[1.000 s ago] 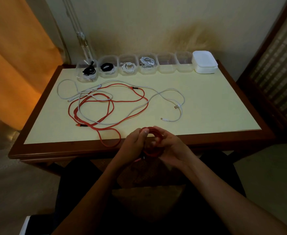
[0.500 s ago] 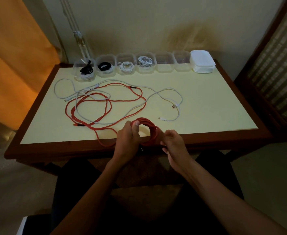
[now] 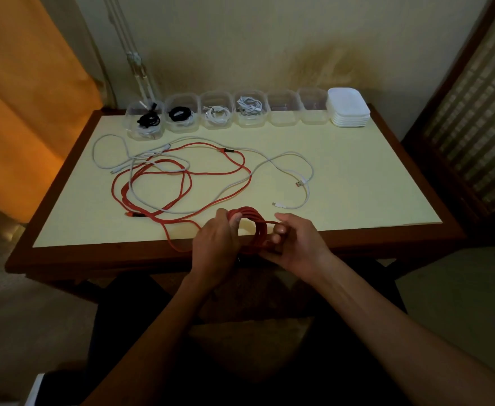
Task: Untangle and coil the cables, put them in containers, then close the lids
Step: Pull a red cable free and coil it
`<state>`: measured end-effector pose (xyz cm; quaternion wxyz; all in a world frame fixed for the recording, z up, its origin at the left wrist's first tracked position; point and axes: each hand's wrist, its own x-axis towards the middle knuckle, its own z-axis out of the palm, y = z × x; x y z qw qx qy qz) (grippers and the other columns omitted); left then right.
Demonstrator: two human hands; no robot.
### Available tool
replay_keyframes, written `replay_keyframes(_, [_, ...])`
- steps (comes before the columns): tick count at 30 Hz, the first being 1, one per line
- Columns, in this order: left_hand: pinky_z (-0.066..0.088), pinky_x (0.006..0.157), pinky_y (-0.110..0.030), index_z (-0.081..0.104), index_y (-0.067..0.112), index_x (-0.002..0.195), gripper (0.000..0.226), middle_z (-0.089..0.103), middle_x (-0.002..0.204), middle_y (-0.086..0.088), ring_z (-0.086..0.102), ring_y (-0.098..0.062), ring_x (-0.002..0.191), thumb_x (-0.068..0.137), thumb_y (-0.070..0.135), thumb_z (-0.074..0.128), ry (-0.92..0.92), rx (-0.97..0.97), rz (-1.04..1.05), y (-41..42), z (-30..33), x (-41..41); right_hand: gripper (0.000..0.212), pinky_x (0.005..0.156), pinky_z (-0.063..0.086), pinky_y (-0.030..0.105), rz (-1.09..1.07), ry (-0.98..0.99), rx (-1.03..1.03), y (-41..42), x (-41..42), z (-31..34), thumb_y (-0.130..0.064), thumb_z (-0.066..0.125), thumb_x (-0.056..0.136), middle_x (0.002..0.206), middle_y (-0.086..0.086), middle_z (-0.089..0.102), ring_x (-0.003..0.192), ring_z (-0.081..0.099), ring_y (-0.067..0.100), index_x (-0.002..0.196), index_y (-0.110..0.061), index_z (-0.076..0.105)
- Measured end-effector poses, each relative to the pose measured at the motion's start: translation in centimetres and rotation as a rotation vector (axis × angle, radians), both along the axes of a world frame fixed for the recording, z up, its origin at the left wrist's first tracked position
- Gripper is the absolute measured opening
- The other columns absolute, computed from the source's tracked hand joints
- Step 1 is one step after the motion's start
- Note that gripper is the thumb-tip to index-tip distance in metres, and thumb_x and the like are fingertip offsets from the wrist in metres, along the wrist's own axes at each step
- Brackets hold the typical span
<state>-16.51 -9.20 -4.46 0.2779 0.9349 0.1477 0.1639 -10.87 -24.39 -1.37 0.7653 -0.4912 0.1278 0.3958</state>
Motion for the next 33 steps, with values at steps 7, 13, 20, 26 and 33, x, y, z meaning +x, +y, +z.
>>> replay_keyframes(7, [0.038, 0.049, -0.02, 0.054, 0.007, 0.11, 0.034, 0.05, 0.069, 0.009, 0.051, -0.004, 0.056, 0.103, 0.034, 0.036, 0.087, -0.034, 0.096, -0.2, -1.0, 0.0, 0.033, 0.055, 0.036, 0.03, 0.01, -0.271, -0.23, -2.1, 2.0, 0.8, -0.023, 0.061, 0.091, 0.05, -0.001, 0.028, 0.037, 0.022, 0.01, 0.059, -0.013, 0.057])
replay_keyframes(13, [0.051, 0.054, -0.023, 0.05, 0.013, 0.13, 0.032, 0.05, 0.092, 0.009, 0.055, -0.006, 0.065, 0.103, 0.027, 0.042, 0.175, -0.029, 0.128, 1.4, -1.4, 0.1, 0.028, 0.036, 0.007, 0.018, 0.284, -0.163, -0.11, -4.8, 3.1, 1.7, -0.03, 0.06, 0.085, 0.044, -0.008, 0.02, 0.034, 0.015, 0.003, 0.08, -0.002, 0.065])
replay_keyframes(20, [0.041, 0.051, -0.02, 0.056, 0.008, 0.106, 0.029, 0.054, 0.07, 0.004, 0.053, -0.01, 0.058, 0.104, 0.032, 0.039, 0.086, -0.203, 0.309, 2.7, -1.0, 0.8, 0.027, 0.037, 0.012, 0.02, 0.126, -0.212, 0.017, -5.9, 3.6, 0.9, -0.023, 0.057, 0.088, 0.039, -0.006, 0.025, 0.03, 0.021, 0.005, 0.077, 0.0, 0.068])
replay_keyframes(26, [0.034, 0.052, -0.013, 0.054, 0.006, 0.124, 0.029, 0.049, 0.088, 0.003, 0.047, -0.006, 0.062, 0.104, 0.022, 0.041, 0.152, -0.107, 0.281, 3.5, -0.7, 0.2, 0.031, 0.043, 0.038, 0.024, 0.539, -0.736, -0.69, -5.3, 3.0, 1.0, -0.012, 0.045, 0.102, 0.061, 0.003, 0.06, 0.041, 0.047, 0.014, 0.122, -0.024, 0.065])
replay_keyframes(33, [0.032, 0.05, -0.011, 0.054, 0.006, 0.119, 0.028, 0.048, 0.08, 0.012, 0.046, -0.002, 0.062, 0.104, 0.025, 0.041, 0.079, -0.177, 0.246, 2.3, 0.2, 0.6, 0.04, 0.066, 0.057, 0.03, 0.647, -0.888, -0.646, -0.5, 1.3, 0.0, -0.032, 0.059, 0.097, 0.1, 0.002, 0.07, 0.068, 0.073, 0.017, 0.134, -0.019, 0.05])
